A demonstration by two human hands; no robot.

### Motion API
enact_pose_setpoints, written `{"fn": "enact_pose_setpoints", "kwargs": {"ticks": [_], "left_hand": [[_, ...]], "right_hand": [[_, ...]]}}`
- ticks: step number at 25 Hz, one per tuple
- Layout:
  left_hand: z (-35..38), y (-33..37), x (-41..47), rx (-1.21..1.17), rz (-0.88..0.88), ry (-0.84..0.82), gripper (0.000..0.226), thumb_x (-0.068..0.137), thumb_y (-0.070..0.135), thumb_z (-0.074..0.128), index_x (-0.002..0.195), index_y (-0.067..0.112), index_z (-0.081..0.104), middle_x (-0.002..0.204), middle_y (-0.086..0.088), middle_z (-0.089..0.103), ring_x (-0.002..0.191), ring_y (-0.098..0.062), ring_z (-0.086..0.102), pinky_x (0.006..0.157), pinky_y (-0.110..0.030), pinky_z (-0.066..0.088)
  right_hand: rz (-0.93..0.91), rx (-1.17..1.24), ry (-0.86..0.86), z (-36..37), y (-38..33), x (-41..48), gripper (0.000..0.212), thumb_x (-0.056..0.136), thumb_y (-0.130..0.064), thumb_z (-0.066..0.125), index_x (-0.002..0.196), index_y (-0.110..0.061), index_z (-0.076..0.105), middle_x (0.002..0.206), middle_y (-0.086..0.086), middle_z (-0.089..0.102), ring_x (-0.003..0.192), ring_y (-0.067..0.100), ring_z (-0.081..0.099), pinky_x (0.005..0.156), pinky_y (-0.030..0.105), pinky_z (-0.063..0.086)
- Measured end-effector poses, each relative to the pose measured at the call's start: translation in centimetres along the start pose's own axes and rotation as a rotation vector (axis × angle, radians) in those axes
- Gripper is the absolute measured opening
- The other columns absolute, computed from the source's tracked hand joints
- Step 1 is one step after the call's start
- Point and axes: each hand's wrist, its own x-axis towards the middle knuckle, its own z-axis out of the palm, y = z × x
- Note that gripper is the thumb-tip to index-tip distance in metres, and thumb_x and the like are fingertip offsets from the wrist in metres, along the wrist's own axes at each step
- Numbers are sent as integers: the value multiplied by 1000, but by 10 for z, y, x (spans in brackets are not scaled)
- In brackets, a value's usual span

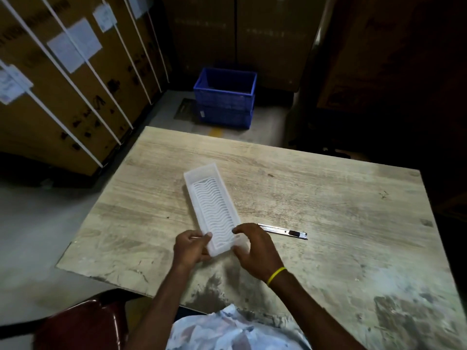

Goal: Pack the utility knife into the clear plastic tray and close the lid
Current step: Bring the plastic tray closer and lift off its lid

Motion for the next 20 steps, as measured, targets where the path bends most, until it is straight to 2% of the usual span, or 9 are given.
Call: {"fn": "enact_pose_setpoints", "kwargs": {"ticks": [3, 6, 8, 11, 12, 14, 16, 18, 20], "left_hand": [[20, -11, -28, -29, -5, -149, 29, 78, 20, 83, 83, 1, 62, 63, -19, 67, 46, -25, 61, 47, -30, 52], [33, -27, -48, 110, 57, -282, 32, 73, 33, 85, 68, 9, 64, 58, -15, 70, 47, -23, 60, 48, -29, 47], [38, -34, -56, 153, 84, -372, 31, 73, 36, 84, 67, 10, 68, 59, -13, 71, 49, -22, 61, 52, -31, 47], [36, -40, -49, 63, 53, -337, 38, 69, 45, 84, 85, 14, 69, 68, -11, 72, 54, -23, 61, 54, -33, 47], [34, -40, -43, -6, 41, -277, 49, 66, 49, 85, 99, 19, 66, 80, -10, 74, 59, -23, 65, 53, -33, 49], [30, -34, -31, -96, 40, -186, 70, 61, 51, 90, 120, 28, 58, 108, -6, 71, 82, -26, 73, 56, -35, 56], [29, -27, -29, -165, 61, -162, 74, 65, 35, 91, 129, 26, 55, 124, -2, 65, 100, -27, 71, 64, -40, 62], [31, -25, -30, -250, 64, -164, 67, 72, 16, 87, 131, 20, 55, 129, -2, 61, 104, -26, 70, 71, -42, 63], [35, -24, -32, -284, 71, -173, 62, 74, 7, 84, 130, 15, 56, 129, -6, 62, 103, -26, 71, 72, -40, 63]], "right_hand": [[-108, -226, -111, 5, 6, -7, 67, 72, -37, 75, 132, -13, 60, 145, 10, 55, 138, 28, 47, 114, 36, 36], [-102, -503, -301, 2, 12, -18, 92, 55, -41, 86, 133, -3, 56, 142, 23, 54, 133, 45, 49, 104, 57, 46], [-39, -627, -398, -2, 13, -28, 104, 43, -40, 90, 134, -3, 54, 141, 23, 55, 130, 46, 52, 99, 59, 49], [39, -703, -443, -7, 18, -40, 104, 47, -24, 88, 142, -6, 48, 149, 22, 47, 138, 46, 42, 101, 62, 46], [37, -699, -444, -10, 17, -41, 102, 56, -20, 84, 147, -6, 40, 155, 23, 38, 143, 47, 32, 106, 63, 40], [25, -702, -476, -15, 13, -40, 98, 75, -15, 72, 156, -7, 18, 165, 21, 11, 151, 46, 7, 119, 62, 19], [50, -733, -533, -17, 7, -35, 96, 81, -14, 67, 157, -9, 8, 166, 18, 0, 152, 44, -3, 122, 59, 7], [74, -756, -557, -18, 2, -29, 97, 81, -13, 69, 156, -8, 8, 166, 18, 1, 152, 43, -2, 120, 60, 7], [95, -773, -590, -17, -2, -25, 98, 80, -12, 72, 156, -8, 10, 165, 19, 4, 151, 44, 0, 119, 61, 9]]}}
